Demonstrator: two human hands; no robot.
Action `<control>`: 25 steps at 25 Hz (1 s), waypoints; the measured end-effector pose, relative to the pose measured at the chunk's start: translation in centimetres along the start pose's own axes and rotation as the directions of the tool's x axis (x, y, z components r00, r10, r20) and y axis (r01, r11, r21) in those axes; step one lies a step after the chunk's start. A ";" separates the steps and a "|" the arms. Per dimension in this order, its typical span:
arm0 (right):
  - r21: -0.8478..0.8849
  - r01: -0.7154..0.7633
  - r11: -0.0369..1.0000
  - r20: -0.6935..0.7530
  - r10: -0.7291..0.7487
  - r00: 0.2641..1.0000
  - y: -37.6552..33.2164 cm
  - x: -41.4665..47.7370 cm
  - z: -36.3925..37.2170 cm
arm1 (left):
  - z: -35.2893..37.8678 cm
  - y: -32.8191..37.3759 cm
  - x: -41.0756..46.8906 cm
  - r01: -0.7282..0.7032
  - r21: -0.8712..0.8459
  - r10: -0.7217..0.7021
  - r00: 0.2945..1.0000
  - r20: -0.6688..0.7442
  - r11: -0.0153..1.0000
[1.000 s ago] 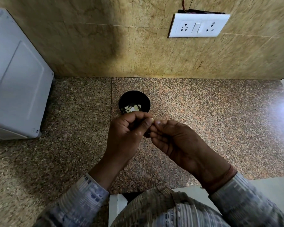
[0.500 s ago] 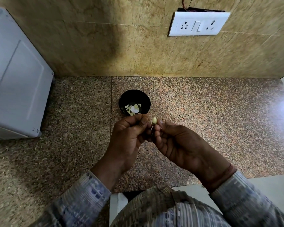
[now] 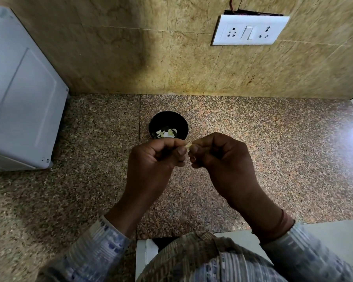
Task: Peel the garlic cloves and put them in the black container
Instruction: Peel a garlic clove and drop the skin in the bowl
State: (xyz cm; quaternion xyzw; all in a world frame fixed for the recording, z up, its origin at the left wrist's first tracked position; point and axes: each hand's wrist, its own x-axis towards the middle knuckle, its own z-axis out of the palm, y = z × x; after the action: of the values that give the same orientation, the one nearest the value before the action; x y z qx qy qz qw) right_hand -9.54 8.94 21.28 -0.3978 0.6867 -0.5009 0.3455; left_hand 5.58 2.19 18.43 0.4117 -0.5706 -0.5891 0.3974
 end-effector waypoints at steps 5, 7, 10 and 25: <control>-0.484 0.465 0.741 0.146 -0.456 0.878 0.5 -0.4 -0.6 | -0.3 -0.2 0.0 -0.129 0.200 0.129 0.992 0.010 0.971; -0.461 0.500 0.733 0.167 -0.481 0.860 0.8 -0.3 -0.7 | 0.5 0.5 0.0 0.242 -0.252 -0.236 0.970 0.057 0.937; 0.013 0.146 0.989 0.038 -0.147 0.988 0.6 -0.5 -0.1 | 1.4 1.1 -0.2 0.530 -0.605 -0.509 0.830 0.227 0.595; 0.521 -0.325 0.789 -0.086 0.427 0.900 1.5 -0.5 2.0 | 3.7 -2.8 -1.7 -0.361 0.400 0.400 0.917 -0.015 0.842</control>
State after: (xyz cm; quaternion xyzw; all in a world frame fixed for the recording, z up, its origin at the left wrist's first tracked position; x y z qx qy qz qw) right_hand -7.87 8.79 19.33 -0.0982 0.6318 -0.6174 0.4583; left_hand 2.74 5.14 15.76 0.3890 -0.7263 -0.3524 0.4438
